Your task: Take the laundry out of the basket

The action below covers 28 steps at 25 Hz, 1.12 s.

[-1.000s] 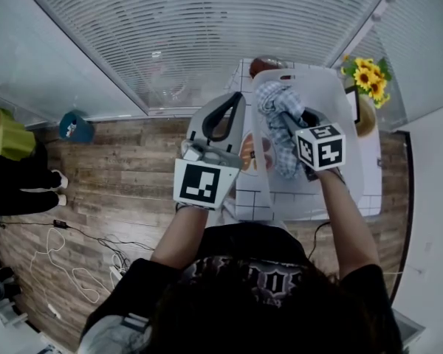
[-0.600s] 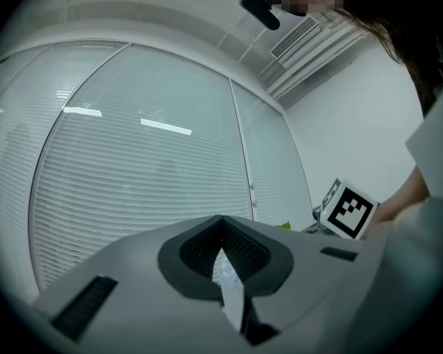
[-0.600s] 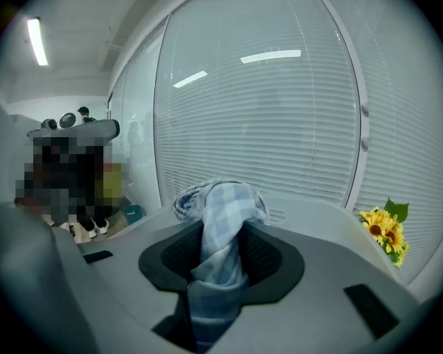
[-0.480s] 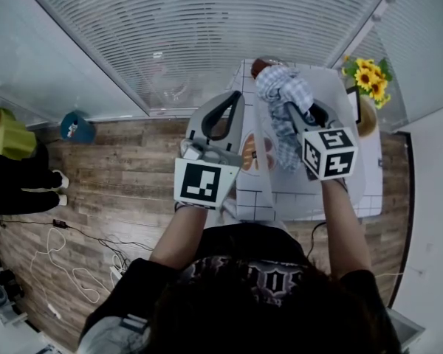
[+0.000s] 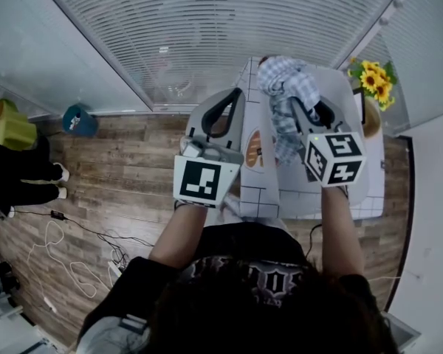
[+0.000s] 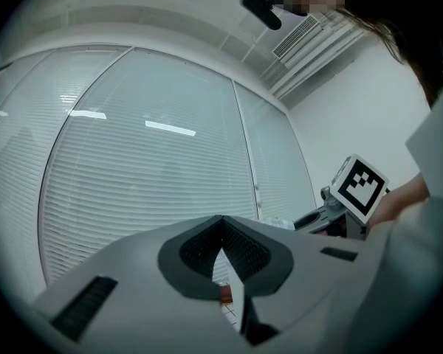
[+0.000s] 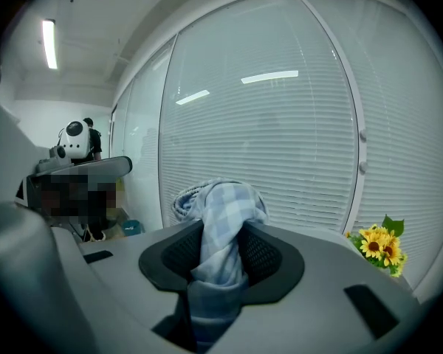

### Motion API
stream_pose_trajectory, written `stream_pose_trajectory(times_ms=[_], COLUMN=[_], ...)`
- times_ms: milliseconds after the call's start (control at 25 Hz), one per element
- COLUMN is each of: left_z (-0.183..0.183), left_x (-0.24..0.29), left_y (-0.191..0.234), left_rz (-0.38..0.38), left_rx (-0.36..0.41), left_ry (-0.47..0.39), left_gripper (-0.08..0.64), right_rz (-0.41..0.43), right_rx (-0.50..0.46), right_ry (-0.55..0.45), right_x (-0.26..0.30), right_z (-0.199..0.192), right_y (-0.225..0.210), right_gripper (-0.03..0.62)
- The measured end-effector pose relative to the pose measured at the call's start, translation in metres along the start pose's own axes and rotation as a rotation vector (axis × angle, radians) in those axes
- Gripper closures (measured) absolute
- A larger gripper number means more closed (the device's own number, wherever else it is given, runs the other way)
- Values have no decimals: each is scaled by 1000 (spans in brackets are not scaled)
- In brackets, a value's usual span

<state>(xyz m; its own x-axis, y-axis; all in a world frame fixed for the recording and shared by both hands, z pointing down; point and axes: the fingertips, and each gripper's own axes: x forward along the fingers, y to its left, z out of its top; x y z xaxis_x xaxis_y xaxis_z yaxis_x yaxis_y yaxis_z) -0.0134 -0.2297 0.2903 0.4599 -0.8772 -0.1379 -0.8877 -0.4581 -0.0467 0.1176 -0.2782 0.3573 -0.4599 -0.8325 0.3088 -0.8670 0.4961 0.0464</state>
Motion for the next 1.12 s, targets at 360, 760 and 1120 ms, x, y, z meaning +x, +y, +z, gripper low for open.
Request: stream_pose_trajectory(times_ms=[360,760,1120], left_z=[7,15,23], left_x=[-16,-35,-56], left_y=[18,40,62], left_rz=[41,97,158], left_rx=[6,40,60], left_ry=[-4,-2,-11], left_gripper=[560,560,560], right_rz=[22,63,126], right_rx=[-48,-104,-145], right_ry=[-54,-102,-173], right_x=[0,4,9], right_z=[30,61,96], right_y=[22,51,90], right_gripper=[445,445,445])
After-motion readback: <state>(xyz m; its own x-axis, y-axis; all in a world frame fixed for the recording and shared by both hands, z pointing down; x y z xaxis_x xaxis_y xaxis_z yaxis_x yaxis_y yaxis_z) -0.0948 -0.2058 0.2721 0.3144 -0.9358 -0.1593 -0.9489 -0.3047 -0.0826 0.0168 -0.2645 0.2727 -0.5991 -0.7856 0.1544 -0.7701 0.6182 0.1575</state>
